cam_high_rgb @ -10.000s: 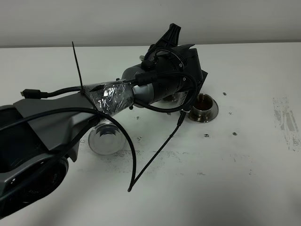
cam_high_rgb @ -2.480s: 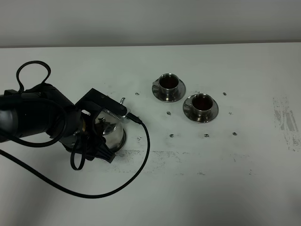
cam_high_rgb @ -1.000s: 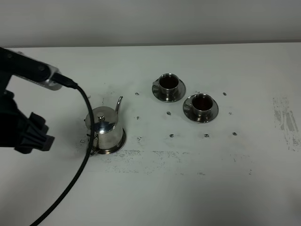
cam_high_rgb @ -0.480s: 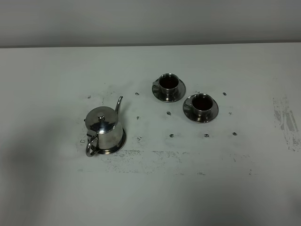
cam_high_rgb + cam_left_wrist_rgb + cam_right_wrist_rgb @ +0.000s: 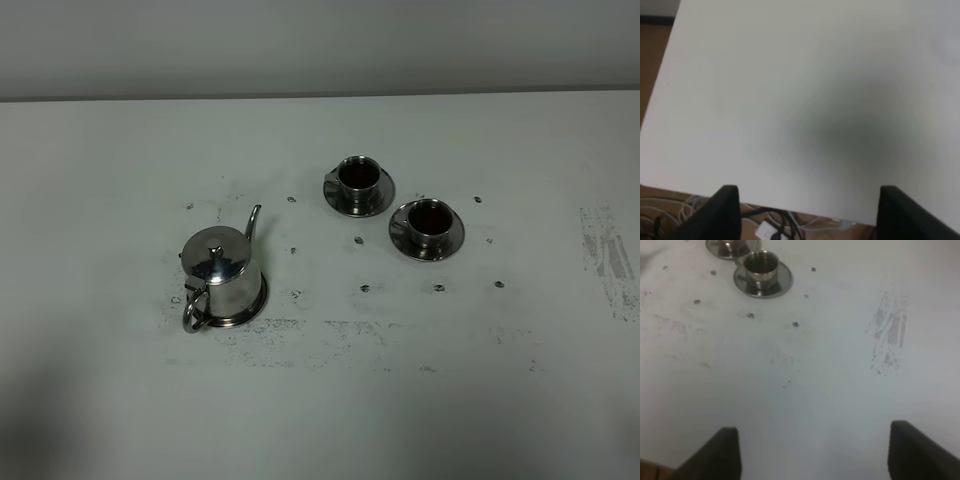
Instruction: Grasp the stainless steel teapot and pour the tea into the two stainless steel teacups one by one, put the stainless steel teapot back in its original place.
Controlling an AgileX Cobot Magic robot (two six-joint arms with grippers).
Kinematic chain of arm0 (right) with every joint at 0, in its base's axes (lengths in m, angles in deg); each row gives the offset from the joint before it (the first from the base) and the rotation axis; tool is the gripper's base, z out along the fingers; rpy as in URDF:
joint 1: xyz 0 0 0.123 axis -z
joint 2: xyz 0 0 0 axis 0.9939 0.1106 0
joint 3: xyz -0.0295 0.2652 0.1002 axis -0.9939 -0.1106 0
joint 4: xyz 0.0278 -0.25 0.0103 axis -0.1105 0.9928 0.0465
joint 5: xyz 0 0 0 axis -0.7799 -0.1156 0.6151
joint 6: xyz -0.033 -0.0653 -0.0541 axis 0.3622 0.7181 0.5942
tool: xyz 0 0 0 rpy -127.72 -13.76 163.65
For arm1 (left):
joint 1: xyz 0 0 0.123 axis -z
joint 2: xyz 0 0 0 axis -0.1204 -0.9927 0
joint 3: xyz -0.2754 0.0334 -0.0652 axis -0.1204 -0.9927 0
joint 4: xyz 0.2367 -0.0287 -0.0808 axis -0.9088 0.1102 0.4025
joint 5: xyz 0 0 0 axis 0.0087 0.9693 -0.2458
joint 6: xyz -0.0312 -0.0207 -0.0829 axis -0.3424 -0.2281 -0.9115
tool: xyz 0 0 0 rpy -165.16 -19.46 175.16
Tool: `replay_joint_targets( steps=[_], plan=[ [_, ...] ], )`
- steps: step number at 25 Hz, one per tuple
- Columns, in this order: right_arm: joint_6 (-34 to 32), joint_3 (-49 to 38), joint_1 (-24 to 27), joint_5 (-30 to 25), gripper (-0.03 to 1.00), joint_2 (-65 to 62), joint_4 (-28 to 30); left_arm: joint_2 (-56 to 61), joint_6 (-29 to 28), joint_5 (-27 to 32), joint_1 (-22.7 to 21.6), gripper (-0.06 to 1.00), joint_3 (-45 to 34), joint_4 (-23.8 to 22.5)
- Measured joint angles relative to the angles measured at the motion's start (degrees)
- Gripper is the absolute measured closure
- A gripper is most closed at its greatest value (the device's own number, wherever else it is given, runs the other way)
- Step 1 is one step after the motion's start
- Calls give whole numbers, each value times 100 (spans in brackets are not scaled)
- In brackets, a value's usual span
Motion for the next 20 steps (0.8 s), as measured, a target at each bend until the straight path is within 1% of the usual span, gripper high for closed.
replay_joint_targets(
  steps=[5, 12, 14, 17, 20],
  plan=[
    [0, 0, 0, 0, 38, 0, 0, 307, -108, -39, -82, 39, -344, 362],
    [0, 0, 0, 0, 38, 0, -34, 389, -56, -567, -84, 39, -473, 621],
    [0, 0, 0, 0, 38, 0, 0, 493, 178, -756, -84, 39, -568, 806],
    [0, 0, 0, 0, 38, 0, 0, 684, 568, -839, -84, 39, -602, 1107],
    [0, 0, 0, 0, 38, 0, -34, 902, 697, -869, -84, 39, -602, 1157]
  ],
)
